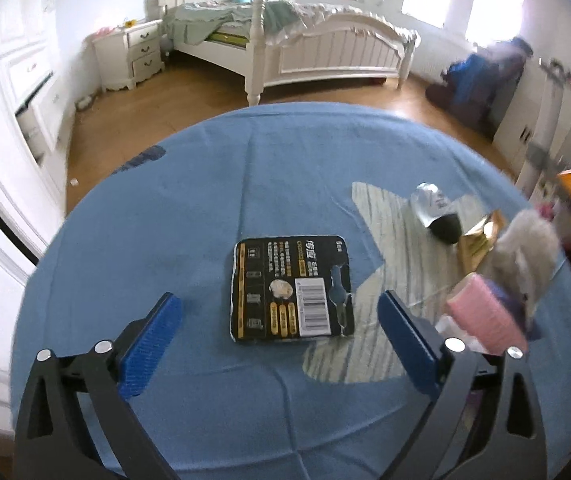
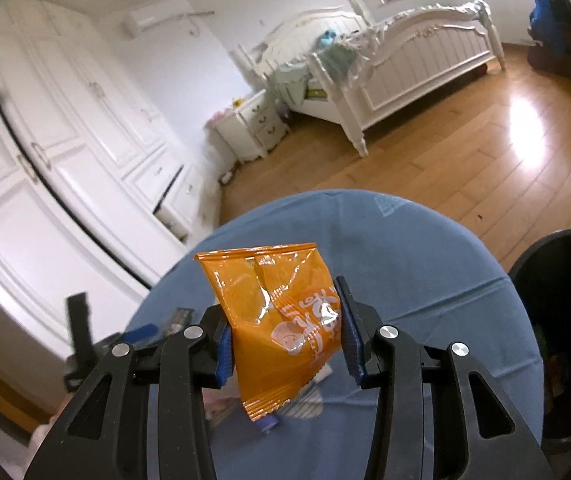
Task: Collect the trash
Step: 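Grasp the black card with the left gripper while the right grasps the orange snack bag, then carry the card and orange bag to the bin and release them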
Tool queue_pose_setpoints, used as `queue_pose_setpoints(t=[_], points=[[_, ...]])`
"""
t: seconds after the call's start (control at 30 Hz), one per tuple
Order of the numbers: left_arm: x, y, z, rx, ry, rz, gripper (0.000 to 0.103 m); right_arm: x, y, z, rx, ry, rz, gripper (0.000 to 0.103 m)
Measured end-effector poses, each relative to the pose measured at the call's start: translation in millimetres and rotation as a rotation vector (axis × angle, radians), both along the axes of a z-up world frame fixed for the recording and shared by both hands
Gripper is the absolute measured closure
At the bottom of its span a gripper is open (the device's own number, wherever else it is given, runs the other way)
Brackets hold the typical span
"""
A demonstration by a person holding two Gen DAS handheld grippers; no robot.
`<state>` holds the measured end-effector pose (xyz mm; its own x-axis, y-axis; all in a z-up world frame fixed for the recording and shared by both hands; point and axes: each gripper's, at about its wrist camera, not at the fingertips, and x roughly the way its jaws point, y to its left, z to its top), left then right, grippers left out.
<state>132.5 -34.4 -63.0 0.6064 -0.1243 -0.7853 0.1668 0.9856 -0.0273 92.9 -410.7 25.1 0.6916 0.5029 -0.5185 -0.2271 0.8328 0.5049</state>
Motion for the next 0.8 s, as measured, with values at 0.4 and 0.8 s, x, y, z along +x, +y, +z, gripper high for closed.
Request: queue_pose_setpoints(t=[0.4, 0.8], points=[[-29.3, 10.0, 33.9, -0.059, -0.147, -0.017, 0.053, -31.5, -10.7, 10.0, -0.009, -0.056, -0.027, 0.060], [-59.9, -110.7, 119.1, -0.243, -0.310, -0.326, 0.052, -69.7, -87.8, 23.4, 0.049, -0.146, -0.177, 0.060]])
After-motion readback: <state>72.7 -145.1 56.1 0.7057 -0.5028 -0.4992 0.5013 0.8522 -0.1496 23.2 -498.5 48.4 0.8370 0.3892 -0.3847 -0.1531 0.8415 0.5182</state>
